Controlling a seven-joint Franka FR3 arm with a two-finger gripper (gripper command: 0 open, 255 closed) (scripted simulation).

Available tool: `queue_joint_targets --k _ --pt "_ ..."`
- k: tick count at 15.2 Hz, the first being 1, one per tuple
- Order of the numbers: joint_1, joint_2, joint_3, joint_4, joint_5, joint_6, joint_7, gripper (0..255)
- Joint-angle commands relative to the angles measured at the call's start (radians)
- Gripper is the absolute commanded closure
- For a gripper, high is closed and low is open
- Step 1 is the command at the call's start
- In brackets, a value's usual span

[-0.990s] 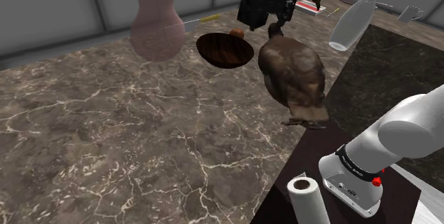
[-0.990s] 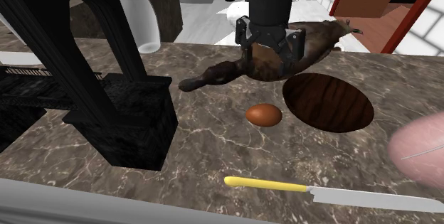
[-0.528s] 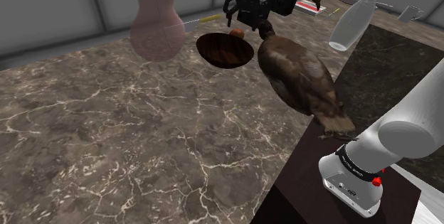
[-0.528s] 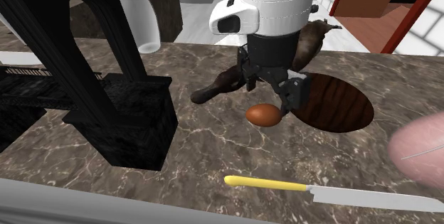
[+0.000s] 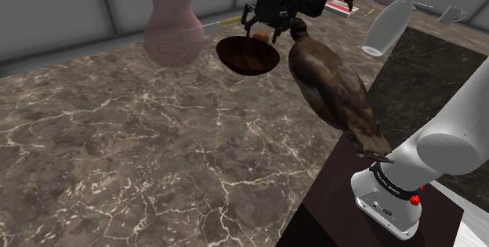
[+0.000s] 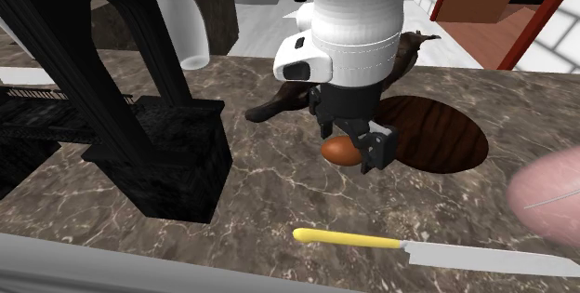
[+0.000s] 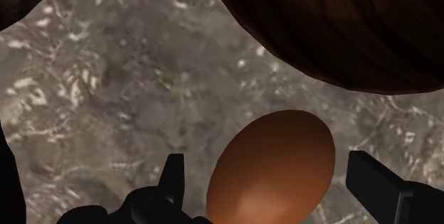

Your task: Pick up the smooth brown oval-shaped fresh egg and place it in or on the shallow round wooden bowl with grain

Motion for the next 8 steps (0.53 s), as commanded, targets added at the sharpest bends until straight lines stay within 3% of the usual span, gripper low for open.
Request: queue_joint_targets --k 1,7,8 --pt "0.001 0.000 0.001 -0.010 0.000 0.011 0.000 0" --pt "0.001 0.000 0.001 -0.010 0.000 0.011 0.000 0" --pt "0.001 0.000 0.001 -0.010 0.000 0.011 0.000 255"
